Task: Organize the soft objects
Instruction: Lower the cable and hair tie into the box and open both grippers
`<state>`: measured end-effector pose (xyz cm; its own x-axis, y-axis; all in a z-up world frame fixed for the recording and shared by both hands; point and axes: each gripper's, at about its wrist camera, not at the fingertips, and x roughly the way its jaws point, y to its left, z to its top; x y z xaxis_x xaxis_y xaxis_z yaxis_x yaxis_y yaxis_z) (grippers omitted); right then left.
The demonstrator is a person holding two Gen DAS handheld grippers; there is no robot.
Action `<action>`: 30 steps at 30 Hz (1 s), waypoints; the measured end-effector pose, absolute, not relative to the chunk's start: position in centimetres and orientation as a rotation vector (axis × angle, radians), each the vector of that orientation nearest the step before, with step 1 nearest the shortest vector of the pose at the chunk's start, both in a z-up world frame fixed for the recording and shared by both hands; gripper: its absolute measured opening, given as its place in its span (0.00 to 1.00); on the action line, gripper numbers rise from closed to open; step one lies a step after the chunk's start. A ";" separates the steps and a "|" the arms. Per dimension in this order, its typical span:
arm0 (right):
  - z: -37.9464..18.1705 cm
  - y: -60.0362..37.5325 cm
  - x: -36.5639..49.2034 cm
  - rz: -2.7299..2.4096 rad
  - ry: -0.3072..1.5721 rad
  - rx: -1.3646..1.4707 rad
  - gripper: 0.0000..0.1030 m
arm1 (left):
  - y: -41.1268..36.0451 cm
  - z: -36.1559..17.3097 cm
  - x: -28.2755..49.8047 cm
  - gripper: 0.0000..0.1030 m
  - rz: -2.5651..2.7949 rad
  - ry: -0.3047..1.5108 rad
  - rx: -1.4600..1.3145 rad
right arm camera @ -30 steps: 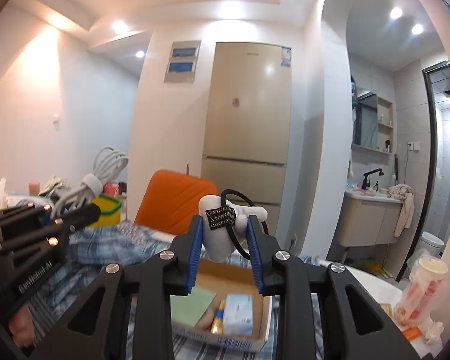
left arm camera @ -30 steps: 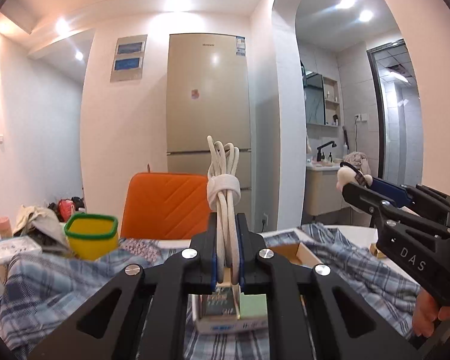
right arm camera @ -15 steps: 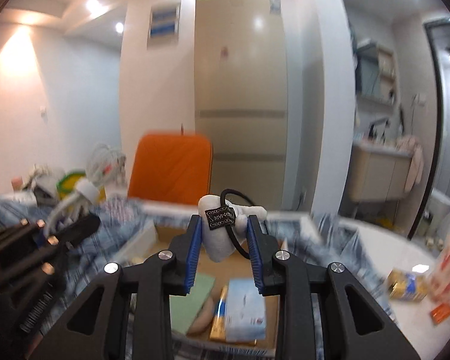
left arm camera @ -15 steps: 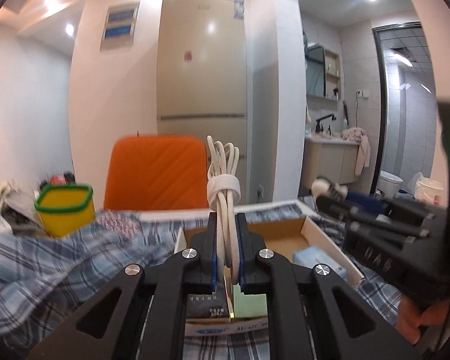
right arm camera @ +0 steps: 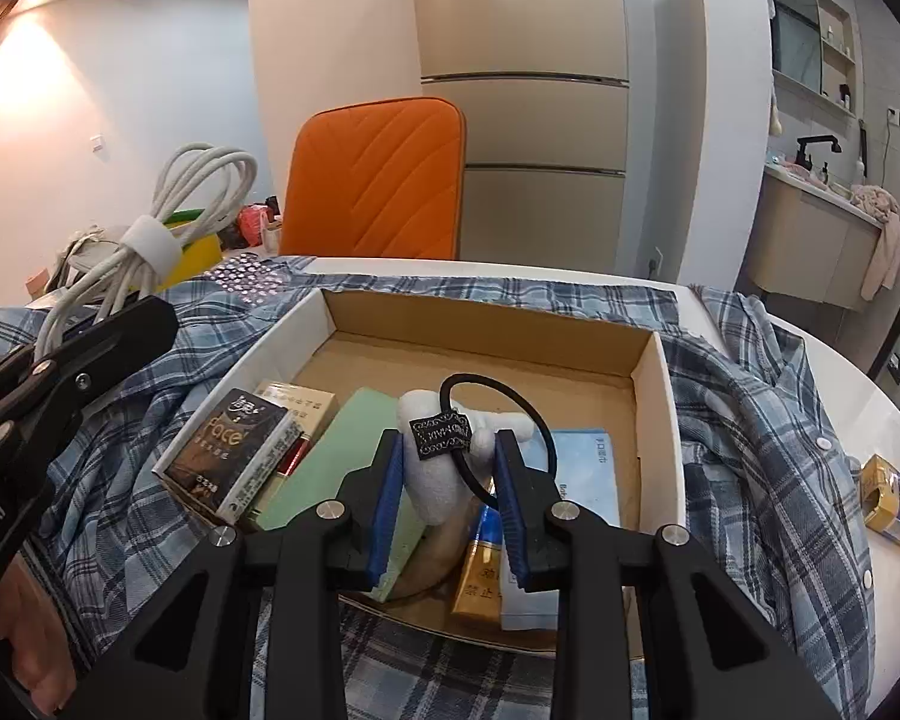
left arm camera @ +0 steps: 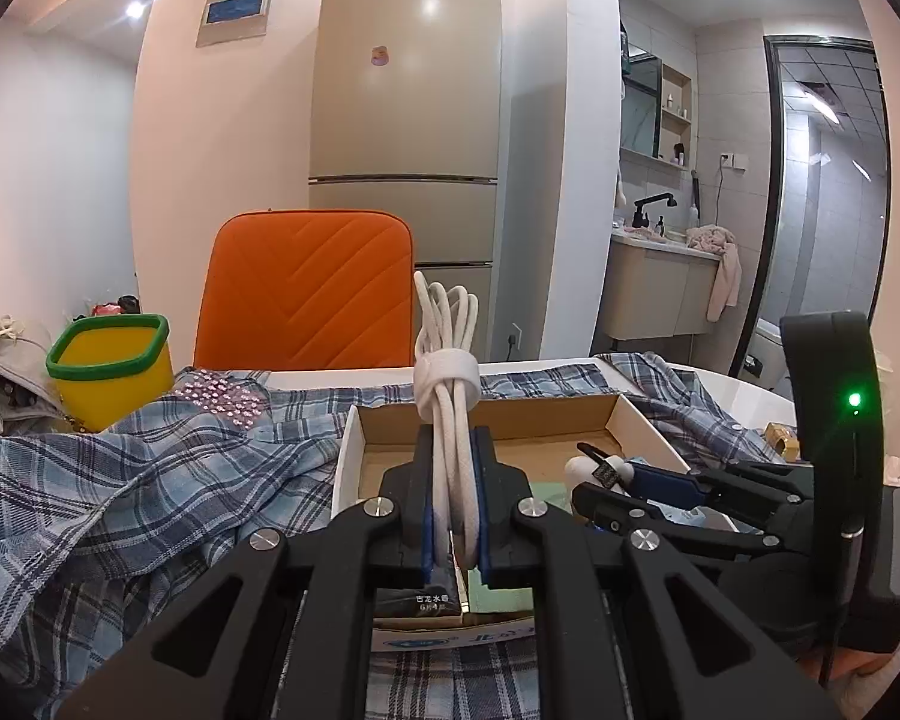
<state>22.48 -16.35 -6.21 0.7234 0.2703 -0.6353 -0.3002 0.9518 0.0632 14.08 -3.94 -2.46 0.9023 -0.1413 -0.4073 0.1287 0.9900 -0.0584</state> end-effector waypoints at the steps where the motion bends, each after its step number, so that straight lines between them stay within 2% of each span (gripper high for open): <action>1: -6.2 -16.5 22.4 0.307 0.693 -0.041 0.49 | -3.9 -2.4 14.1 0.08 -0.141 0.426 -0.030; 2: -6.1 -16.7 22.2 0.303 0.679 -0.030 0.62 | -3.9 -2.4 14.2 0.08 -0.143 0.428 -0.030; 3: -5.9 -17.0 22.0 0.300 0.667 -0.021 0.64 | -3.8 -2.4 14.4 0.08 -0.145 0.431 -0.030; 11: -3.1 -20.8 19.8 0.212 0.568 0.065 0.64 | -5.1 -3.5 15.9 0.08 -0.198 0.526 0.013; 14: -2.7 -21.8 18.9 0.209 0.550 0.076 0.67 | -5.5 -3.9 16.4 0.08 -0.210 0.561 0.021; 22: -2.5 -23.0 18.0 0.198 0.557 0.090 0.67 | -5.5 -4.6 17.1 0.11 -0.199 0.616 0.015; 25: -2.6 -23.0 17.9 0.197 0.558 0.090 0.68 | -5.5 -4.7 17.4 0.27 -0.193 0.632 0.012; 27: -2.6 -22.8 17.8 0.193 0.559 0.086 0.68 | -5.3 -4.7 17.3 0.66 -0.189 0.628 0.008; 28: -2.6 -22.7 17.8 0.191 0.556 0.084 0.68 | -5.2 -4.5 17.1 0.72 -0.185 0.615 0.006; 30: -2.4 -22.7 17.6 0.187 0.543 0.082 0.68 | -5.0 -4.1 16.5 0.76 -0.170 0.580 0.005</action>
